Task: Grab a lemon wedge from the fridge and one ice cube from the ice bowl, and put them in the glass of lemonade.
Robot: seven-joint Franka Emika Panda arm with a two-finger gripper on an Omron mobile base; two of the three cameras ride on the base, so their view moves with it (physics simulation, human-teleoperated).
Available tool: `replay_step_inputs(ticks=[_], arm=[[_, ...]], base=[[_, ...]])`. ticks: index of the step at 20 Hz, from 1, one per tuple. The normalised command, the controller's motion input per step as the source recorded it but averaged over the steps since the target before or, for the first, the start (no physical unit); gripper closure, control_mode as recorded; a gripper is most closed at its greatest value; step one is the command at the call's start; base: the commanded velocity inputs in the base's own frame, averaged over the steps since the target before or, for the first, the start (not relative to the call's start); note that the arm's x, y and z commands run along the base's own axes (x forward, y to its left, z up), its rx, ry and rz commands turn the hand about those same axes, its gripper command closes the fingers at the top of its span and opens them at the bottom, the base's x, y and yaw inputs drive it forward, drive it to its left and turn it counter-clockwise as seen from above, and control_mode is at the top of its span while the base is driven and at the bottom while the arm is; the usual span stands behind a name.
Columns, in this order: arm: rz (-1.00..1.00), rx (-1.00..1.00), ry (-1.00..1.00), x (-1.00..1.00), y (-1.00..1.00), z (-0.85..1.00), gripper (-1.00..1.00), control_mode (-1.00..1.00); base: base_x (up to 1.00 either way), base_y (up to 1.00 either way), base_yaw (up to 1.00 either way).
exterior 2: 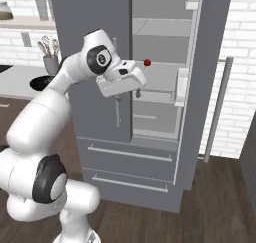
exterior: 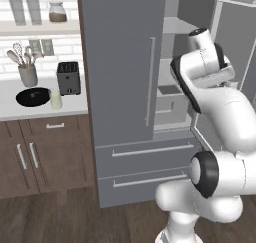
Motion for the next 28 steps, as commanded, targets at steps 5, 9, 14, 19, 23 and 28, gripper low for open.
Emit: replay_step_inputs(ticks=[5,9,14,19,23,28], arm=[[0.0,0.34,-0.35,-0.3,0.64,-0.01,-1.0,-1.0],[0.0,0.1,-0.37,-0.04,0.98,0.38,-1.0,-1.0],[0.0,0.16,-0.34,0.15,0.89,0.04,-1.0,-1.0],[0.02,0.08,-0.25,0.4,0.32,0.0,-1.0,-1.0],[0.18,-0.02,-0.01,0.36,0.0,0.26,-1.0,-1.0],[0.32,-0.12,0.01,0.22,-0.02,0.26,-1.0,-1.0]], base=[[0.0,0.0,0.0],[0.0,0.0,0.0],[0.0,0.0,0.0],[0.0,0.0,0.0],[0.0,0.0,0.0],[0.0,0.0,0.0]])
